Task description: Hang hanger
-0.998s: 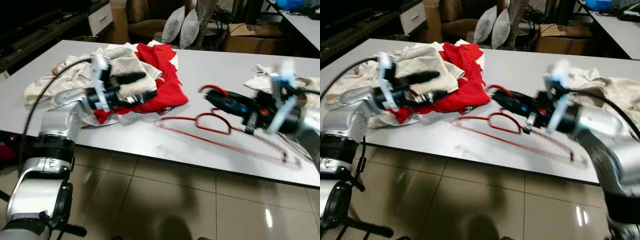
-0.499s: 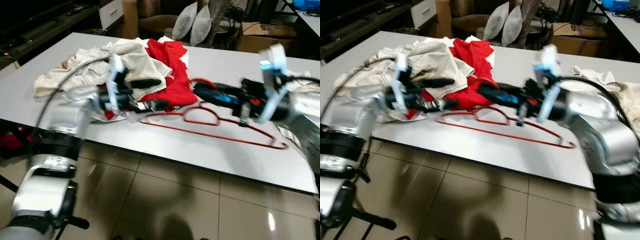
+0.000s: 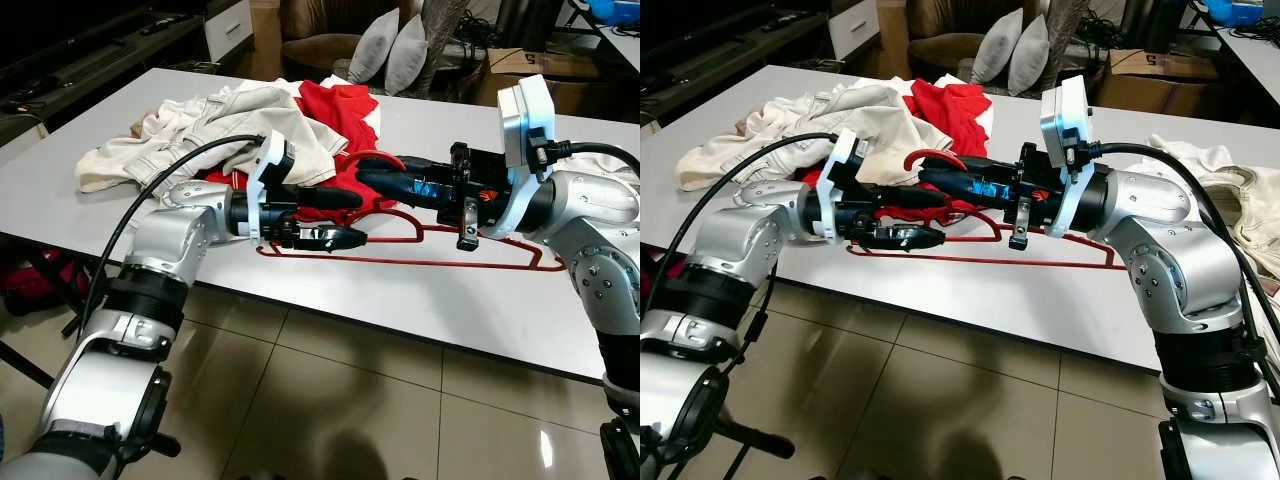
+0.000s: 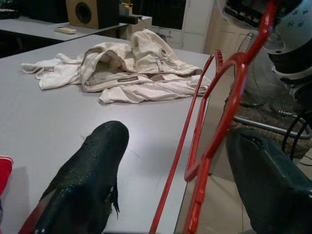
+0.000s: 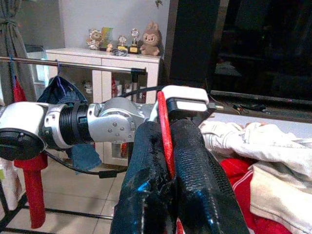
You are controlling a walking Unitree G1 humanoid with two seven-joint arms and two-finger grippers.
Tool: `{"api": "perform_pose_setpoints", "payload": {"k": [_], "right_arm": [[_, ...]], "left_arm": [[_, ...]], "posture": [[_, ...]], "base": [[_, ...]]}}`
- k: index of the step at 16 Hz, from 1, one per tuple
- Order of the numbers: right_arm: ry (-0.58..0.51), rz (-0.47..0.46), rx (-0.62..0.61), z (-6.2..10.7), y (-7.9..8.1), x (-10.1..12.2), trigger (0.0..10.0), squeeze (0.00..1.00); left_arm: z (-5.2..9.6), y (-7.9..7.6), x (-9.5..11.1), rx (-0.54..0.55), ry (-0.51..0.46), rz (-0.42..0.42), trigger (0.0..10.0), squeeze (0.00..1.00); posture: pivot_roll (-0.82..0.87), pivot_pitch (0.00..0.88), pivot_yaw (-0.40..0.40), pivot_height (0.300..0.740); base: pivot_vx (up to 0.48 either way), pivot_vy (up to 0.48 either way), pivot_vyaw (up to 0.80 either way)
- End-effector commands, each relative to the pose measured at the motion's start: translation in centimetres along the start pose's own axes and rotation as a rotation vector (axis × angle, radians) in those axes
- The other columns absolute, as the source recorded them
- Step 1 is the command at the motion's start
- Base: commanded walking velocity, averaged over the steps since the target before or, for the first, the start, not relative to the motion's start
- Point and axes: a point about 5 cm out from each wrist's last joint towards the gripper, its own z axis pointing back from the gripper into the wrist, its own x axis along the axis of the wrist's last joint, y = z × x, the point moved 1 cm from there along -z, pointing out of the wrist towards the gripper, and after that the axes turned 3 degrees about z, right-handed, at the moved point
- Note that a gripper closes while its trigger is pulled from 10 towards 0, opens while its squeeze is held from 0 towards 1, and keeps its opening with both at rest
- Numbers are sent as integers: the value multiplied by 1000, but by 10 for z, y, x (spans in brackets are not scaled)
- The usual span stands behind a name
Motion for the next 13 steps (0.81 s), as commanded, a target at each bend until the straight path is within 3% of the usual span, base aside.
{"api": "perform_pose_setpoints", "payload": {"k": [1, 6, 13], "right_arm": [[-31, 40, 8, -2, -3, 8, 10000, 0], [-40, 50, 25, -7, -7, 8, 10000, 0], [-54, 46, 35, -10, -5, 5, 10000, 0]], "left_arm": [[8, -1, -3, 21, 20, -7, 0, 0], [19, 4, -6, 92, 50, -54, 0, 0], [19, 11, -4, 165, 68, -91, 0, 0]], "posture": [[-119, 0, 60, 740], [-105, 0, 40, 740], [-104, 0, 43, 740]], "base": [[0, 0, 0], [0, 0, 0], [0, 0, 0]]}}
